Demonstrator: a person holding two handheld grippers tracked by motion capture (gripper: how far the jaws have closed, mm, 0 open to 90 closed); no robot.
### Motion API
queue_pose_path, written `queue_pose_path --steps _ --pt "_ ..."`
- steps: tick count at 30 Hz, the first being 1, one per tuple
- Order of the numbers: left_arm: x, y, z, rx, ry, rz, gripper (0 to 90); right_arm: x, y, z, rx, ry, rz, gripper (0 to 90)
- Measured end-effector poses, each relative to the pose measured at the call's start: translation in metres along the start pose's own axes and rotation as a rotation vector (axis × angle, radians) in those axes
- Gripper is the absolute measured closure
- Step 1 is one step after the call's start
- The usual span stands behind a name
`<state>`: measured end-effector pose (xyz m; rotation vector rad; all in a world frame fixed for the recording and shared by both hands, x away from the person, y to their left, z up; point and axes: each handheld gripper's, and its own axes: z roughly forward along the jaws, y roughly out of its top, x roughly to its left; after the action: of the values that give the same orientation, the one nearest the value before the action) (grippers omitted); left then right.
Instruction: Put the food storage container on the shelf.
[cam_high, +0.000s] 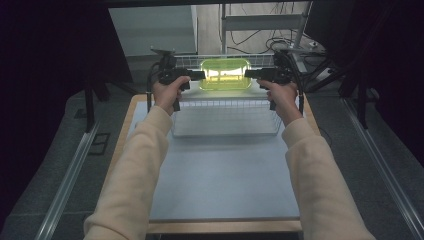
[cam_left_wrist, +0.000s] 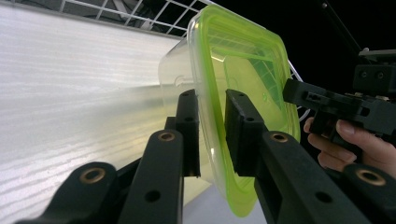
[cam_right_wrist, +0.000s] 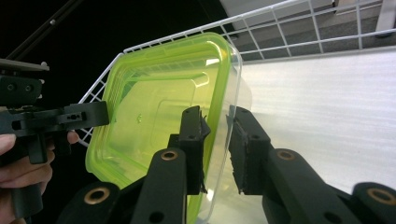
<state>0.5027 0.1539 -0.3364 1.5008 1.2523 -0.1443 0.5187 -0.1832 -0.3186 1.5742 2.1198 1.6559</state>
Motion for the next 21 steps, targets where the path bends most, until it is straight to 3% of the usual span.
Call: queue_pose_path --steps 3,5,11,16,21 --pt "0.002 0.0 0.002 0.001 0.007 0.0 72.0 0.0 0.0 0.003 -0.003 -0.02 -0.015 72.1" --pt "0.004 -0.001 0.006 0.008 0.027 0.017 66.5 0.001 0.0 0.006 0.01 -0.056 -0.055 64.8" --pt "0.004 -0.001 0.005 -0.027 0.033 0.058 39.8 0.003 -0.003 0.005 -0.04 -0.087 -0.097 53.5" --pt "-0.001 -0.002 -0.002 -0.05 0.034 0.093 29.4 0.002 -0.005 -0.002 -0.072 -0.065 -0.084 46.8" --pt "-0.01 -0.007 -0.017 -0.061 0.05 0.152 25.1 0.006 -0.008 -0.017 -0.091 -0.035 -0.125 42.2"
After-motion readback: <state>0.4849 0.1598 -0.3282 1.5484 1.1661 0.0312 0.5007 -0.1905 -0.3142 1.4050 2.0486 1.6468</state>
